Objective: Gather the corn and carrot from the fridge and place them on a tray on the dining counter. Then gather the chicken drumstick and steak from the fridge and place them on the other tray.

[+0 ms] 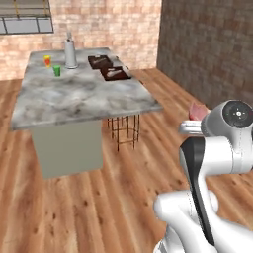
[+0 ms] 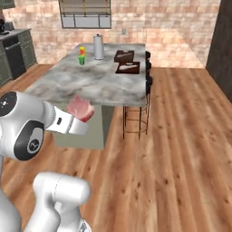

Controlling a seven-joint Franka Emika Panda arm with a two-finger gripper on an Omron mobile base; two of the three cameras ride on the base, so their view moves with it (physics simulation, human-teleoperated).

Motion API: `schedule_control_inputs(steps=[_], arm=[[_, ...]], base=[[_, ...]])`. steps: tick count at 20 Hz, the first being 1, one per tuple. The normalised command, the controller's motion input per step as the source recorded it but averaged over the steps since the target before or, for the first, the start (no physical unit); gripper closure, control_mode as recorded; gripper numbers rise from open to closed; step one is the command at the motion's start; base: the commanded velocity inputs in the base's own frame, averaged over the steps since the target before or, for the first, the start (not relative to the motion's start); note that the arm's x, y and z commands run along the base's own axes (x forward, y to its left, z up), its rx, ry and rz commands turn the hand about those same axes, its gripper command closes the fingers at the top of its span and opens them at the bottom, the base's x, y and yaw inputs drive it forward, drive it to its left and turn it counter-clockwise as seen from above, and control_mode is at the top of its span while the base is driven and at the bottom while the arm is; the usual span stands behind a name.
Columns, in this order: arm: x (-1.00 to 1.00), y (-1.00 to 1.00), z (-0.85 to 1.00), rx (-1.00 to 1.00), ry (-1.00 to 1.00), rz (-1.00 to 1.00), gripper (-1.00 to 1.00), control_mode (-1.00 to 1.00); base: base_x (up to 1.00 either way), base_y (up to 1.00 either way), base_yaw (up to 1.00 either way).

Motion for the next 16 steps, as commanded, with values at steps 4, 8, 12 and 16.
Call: schedule_control_inputs(steps=[4,8,12,16], arm=[[0.00,0.00,0.00,0.00,0.00,0.00,1.00,1.00],[0.00,0.00,0.00,0.00,0.00,0.00,1.00,1.00],[0.00,0.00,0.00,0.00,0.00,0.00,1.00,1.00],[0.00,0.00,0.00,0.00,0.00,0.00,1.00,1.00]], base=[[0.49,-1.00,0.26],[0.57,-1.00,0.31],[0.57,-1.00,0.32],[0.61,-1.00,0.34]])
